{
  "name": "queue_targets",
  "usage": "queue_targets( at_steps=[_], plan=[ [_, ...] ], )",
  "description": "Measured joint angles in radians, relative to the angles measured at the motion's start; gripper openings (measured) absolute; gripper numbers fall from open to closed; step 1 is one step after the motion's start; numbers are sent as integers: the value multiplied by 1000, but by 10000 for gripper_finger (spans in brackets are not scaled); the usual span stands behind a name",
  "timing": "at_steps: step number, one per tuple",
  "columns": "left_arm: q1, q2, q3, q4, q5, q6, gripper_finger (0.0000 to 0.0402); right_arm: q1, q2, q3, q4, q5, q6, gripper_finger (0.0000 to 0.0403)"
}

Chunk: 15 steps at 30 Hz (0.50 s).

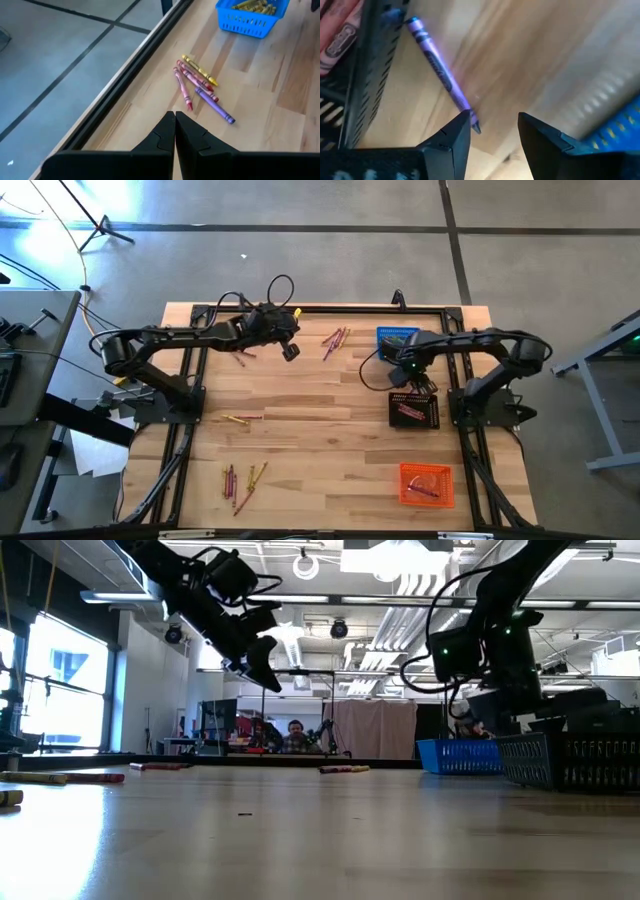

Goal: Sort crayons
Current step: Put the violet crayon into the orange bin

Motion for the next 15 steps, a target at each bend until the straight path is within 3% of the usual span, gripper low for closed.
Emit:
queue_targets(
  at_steps=[7,15],
  plan=[
    [1,-1,0,0,-1,-2,0,22,57,0,-17,-23,-16,127],
    [1,-1,1,6,-1,-3,0,30,56,2,28,24,0,114]
  ],
)
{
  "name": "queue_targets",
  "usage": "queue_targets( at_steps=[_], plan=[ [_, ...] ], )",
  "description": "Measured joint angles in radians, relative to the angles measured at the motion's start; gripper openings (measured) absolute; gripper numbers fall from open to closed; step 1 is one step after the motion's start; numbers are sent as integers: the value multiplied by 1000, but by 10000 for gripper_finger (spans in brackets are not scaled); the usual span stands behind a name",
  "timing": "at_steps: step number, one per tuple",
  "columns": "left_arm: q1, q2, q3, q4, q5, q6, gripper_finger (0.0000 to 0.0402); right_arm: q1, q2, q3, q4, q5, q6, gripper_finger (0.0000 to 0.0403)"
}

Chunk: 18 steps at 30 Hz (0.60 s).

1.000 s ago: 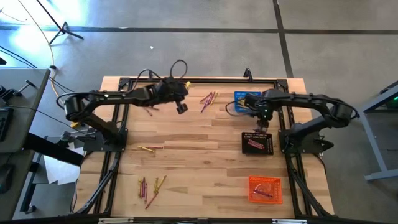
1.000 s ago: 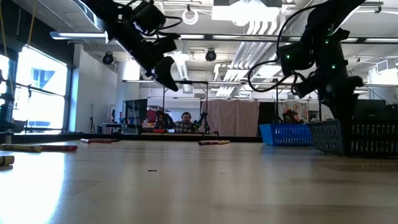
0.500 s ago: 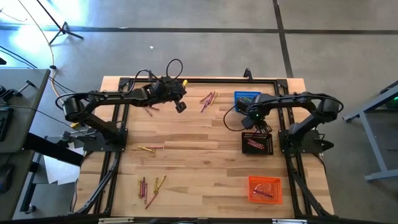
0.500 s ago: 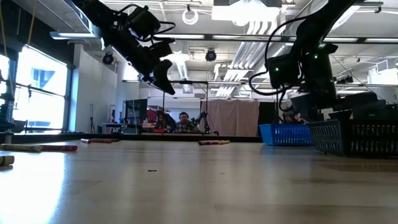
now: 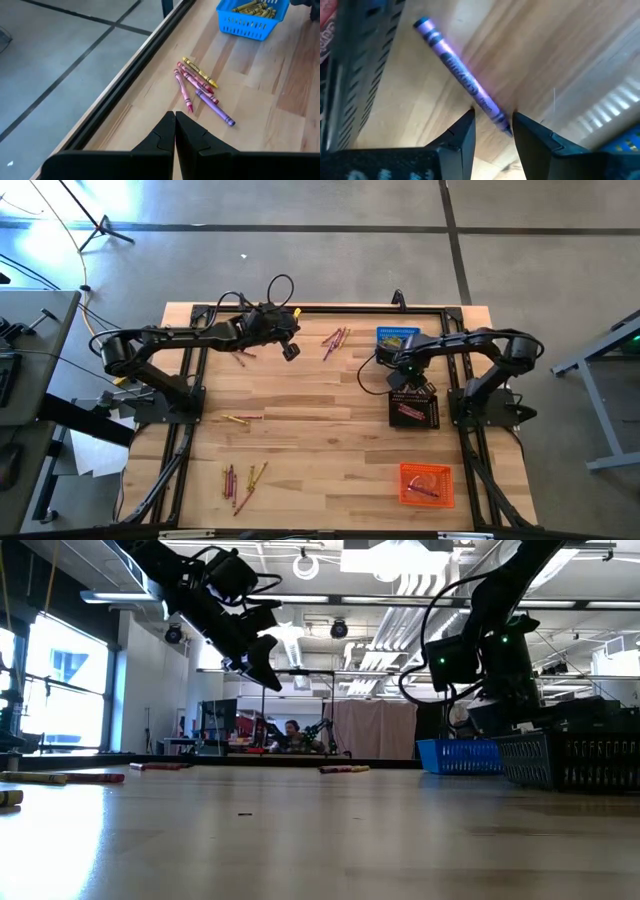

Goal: Sort crayons
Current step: Put the violet crayon into the orange bin

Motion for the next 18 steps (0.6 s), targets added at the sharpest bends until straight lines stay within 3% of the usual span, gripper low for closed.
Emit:
queue_targets(
  at_steps=[11,18],
  plan=[
    [0,0,0,1,0,-8,0,0,-2,0,4,-80,-47,111],
    [0,1,1,0,0,-8,0,0,-2,0,33,-90,-16,60]
  ],
)
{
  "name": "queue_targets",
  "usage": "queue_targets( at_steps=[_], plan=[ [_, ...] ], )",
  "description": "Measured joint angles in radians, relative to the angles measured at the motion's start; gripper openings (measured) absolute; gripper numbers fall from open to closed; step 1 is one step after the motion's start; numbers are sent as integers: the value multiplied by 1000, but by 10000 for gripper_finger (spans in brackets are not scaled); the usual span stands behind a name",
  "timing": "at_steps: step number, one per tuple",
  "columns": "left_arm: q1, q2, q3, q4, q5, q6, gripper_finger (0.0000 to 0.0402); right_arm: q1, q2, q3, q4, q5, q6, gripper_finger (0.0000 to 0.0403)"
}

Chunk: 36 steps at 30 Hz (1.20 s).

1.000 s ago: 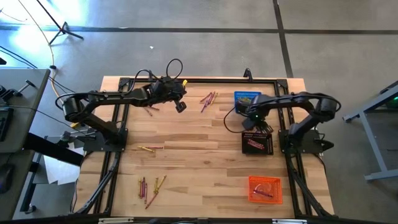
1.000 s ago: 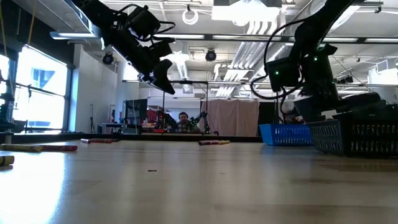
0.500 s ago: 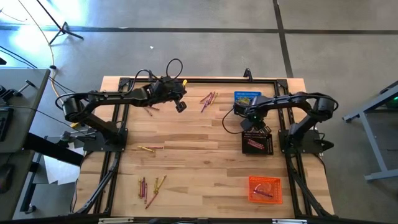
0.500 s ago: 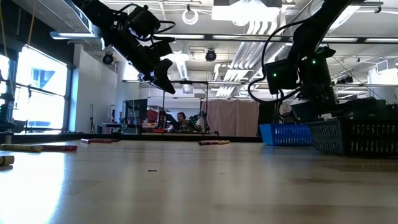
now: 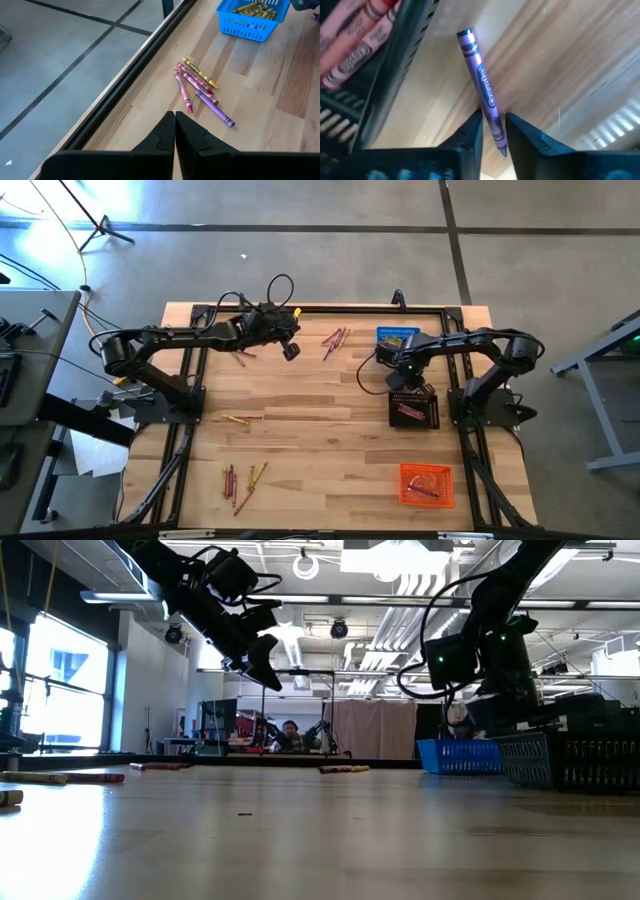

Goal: Sort crayons
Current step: Put the violet crayon into the orange bin

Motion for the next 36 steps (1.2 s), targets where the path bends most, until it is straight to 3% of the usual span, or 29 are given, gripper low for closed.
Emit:
queue_targets(
  at_steps=[5,11,18,21,24,29,36],
  plan=[
    [0,0,0,0,0,0,0,1,-2,0,9,-8,89,10],
    [0,0,0,0,0,-7,0,0,-15,10,24,-29,134,9],
    [0,0,0,0,-1,-18,0,-27,-127,149,15,-2,244,6],
    [0,0,0,-2,-1,-26,1,-35,-186,213,-42,-19,382,5],
    [0,0,0,-15,-1,-45,1,-12,-244,242,-87,-117,635,5],
    [-3,0,0,-14,-1,-45,1,177,-323,173,-104,-299,947,5],
    [-3,0,0,-7,-1,-61,1,586,-349,93,-41,-310,1401,6]
  ],
)
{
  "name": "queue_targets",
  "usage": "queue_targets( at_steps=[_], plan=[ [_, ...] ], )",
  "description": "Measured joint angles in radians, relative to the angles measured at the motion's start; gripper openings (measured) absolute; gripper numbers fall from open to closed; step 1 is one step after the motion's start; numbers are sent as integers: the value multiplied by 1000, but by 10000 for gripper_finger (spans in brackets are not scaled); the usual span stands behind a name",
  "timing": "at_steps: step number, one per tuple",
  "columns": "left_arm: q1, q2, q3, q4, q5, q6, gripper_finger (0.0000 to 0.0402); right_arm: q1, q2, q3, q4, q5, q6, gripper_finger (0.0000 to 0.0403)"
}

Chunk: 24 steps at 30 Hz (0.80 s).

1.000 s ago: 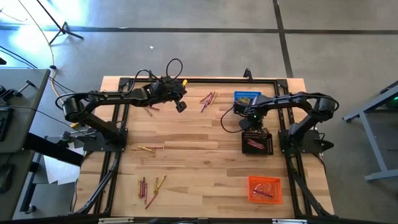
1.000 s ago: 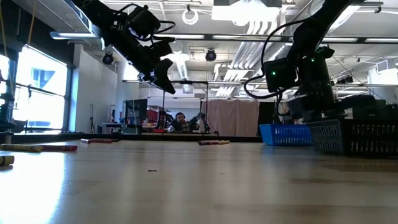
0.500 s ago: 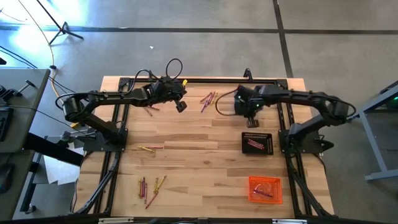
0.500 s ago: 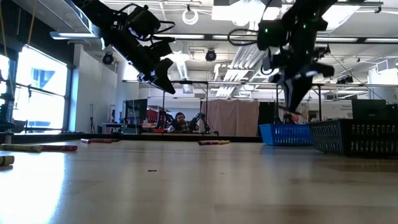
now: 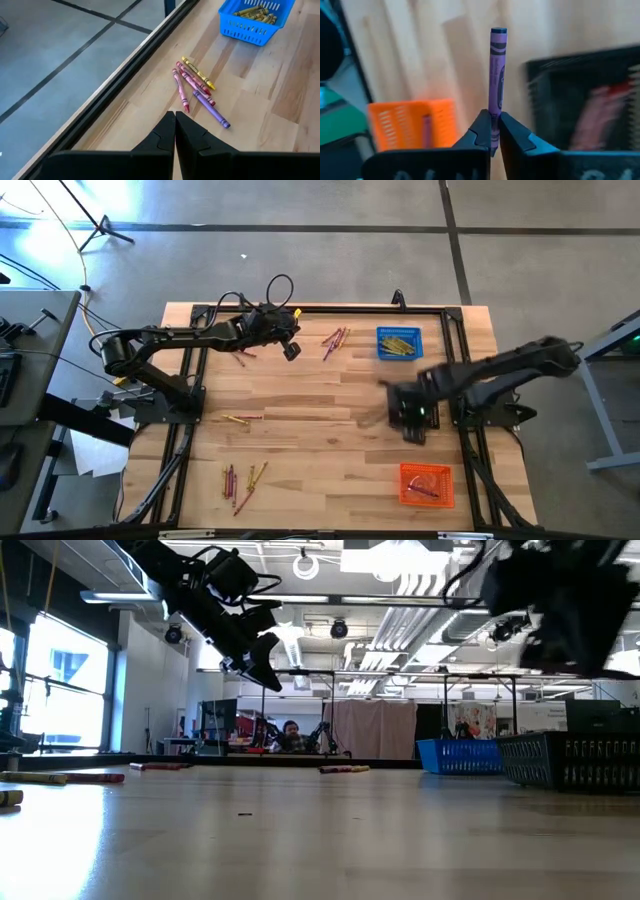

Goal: Sort crayons
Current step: Put the violet crayon into the orange bin

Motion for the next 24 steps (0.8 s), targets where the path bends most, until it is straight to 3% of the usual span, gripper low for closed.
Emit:
queue_targets(
  at_steps=[4,7,13,18,24],
  plan=[
    [0,0,0,8,0,-7,1,211,1,-6,92,17,252,6],
    [0,0,0,30,0,-14,0,348,1,-6,118,86,444,6],
    [0,0,0,82,0,-34,0,554,4,-6,119,188,778,6],
    [0,0,0,98,0,-52,1,634,35,-6,137,177,900,6],
    [0,0,0,97,0,-55,2,659,82,-6,220,159,915,13]
  ],
)
